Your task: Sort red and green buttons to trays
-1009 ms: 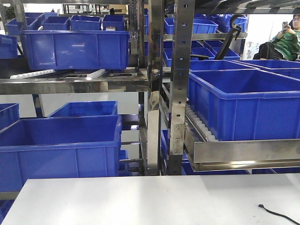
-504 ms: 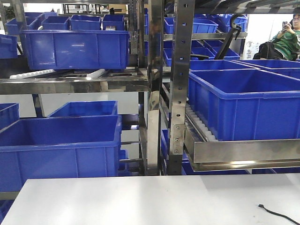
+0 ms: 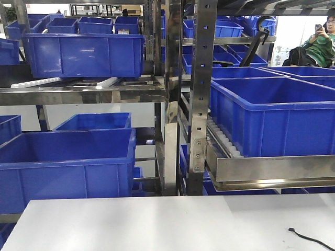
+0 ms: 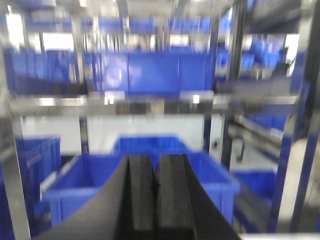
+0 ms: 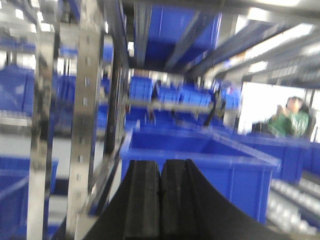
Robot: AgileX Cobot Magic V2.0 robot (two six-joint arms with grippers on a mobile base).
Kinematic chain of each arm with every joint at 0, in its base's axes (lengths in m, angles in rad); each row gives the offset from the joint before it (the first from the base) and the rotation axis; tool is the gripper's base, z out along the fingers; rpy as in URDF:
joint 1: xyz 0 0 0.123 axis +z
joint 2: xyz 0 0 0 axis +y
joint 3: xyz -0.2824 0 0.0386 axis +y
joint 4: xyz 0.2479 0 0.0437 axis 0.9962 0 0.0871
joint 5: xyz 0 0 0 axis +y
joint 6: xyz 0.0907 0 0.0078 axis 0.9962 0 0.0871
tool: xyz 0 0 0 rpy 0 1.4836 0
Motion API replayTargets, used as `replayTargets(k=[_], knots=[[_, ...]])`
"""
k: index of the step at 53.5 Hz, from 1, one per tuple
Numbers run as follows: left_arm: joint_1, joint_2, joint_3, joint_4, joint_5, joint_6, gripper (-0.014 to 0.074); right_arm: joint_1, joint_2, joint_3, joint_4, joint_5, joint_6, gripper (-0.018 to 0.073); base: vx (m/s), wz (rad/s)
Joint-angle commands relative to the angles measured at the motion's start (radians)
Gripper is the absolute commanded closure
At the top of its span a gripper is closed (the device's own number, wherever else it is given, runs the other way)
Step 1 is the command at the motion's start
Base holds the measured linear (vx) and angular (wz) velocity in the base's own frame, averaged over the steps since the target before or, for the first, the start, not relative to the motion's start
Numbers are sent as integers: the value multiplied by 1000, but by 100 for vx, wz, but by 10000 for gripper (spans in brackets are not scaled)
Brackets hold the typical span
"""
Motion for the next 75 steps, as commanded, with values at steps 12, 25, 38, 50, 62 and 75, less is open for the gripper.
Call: replayTargets(k=[12,25,38,50,62,75], knots=[[-1,132,-41,1,-91,5,503,-3,117,-34,17,-23,-8,470,0,0],[-1,135,-41,1,-94,5,179,-3,117,-34,17,-18,-8,63,0,0],[-1,135,-41,1,-90,5,-43,-3,117,-34,47,-125,23,-169,0,0],[-1,135,-41,1,-90,4,-3,-1,221,160,33,-384,39,-135,0,0],[-1,135,-41,1,-90,4,35,127,473,466,-171,-734,184,-76,0,0],[-1,135,-41,1,-90,4,36,173,842,514,-178,-1008,198,-65,0,0]])
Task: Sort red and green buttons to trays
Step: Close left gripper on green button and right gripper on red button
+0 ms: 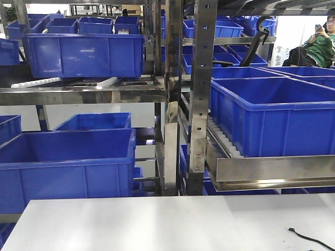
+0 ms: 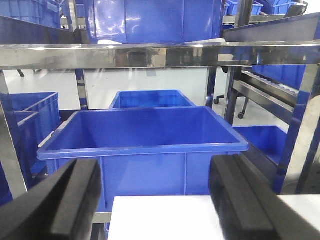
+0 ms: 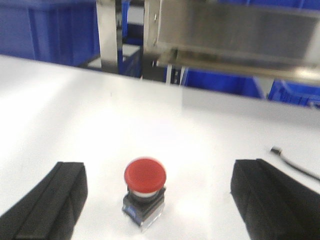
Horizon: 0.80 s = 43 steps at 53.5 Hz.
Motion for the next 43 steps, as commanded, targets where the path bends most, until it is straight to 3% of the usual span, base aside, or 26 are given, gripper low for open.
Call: replayTargets(k=[1,11,18,43], knots=[[-1,-5,-37,-3,-89,-2,36,3,98,-19,-7,-207,8,-64,0,0],[-1,-5,-37,-3,-89,-2,36,3,322,-40,-73,-466,8,-54,0,0],[-1,-5,-37,-3,-89,-2,36,3,458,-97,-103,-559,16,-45,0,0],[-1,-5,-37,-3,-88,-2,36,3,687,-317,-101,-535,41,-16,0,0]])
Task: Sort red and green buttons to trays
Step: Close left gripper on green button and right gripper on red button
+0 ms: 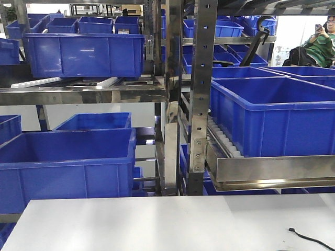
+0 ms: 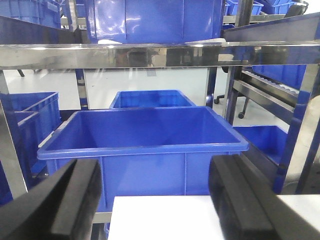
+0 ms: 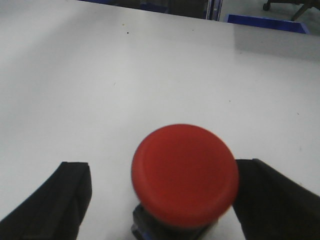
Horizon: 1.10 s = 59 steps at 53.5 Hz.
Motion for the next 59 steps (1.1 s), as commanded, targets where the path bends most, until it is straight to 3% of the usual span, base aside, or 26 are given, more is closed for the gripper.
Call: replayTargets(k=[1,7,17,25,34,41,50,59], knots=[[-1,-5,-37,-3,-88,-2,36,2,-14,-49,-7,-192,31,-3,0,0],[-1,-5,-37,-3,-88,-2,36,2,-8,-70,0,-176,83,137,0,0],[-1,-5,-37,-3,-88,-2,36,2,-8,-68,2,-166,98,576,0,0],[-1,-5,-37,-3,-88,-2,36,2,-22,-68,-44,-184,98,571,0,0],[-1,-5,-37,-3,-61,-2,36,2,-151,-68,-70,-98,96,568,0,0],[-1,-5,-37,-3,-14,-3,36,2,-337,-68,-87,61,121,568,0,0],[-1,-5,-37,-3,46,-1,36,2,-645,-68,-195,317,137,568,0,0],[-1,-5,-37,-3,91,-1,36,2,-968,-68,-263,610,266,568,0,0]])
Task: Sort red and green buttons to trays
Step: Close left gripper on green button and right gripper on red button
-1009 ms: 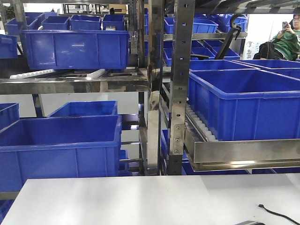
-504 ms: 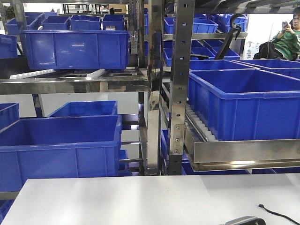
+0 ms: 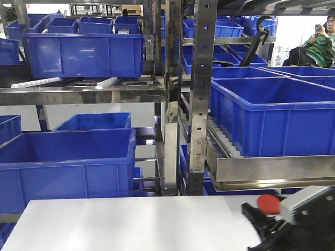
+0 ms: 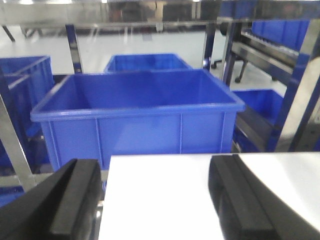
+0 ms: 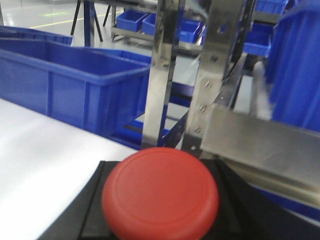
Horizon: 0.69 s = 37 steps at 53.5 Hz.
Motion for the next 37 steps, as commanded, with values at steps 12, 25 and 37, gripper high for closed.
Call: replayTargets(k=[12,25,37], knots=[[-1,-5,-34,-3,-17,-1,36,-1,-494,-22,-107,406,222,568,0,0],[-2,-4,45,-33,-13,49,36,-1,-664,-22,-107,618,224,568,0,0],[-62,110,358,-197,-353,45,36,-1,-662,-22,-107,626,217,568,0,0]])
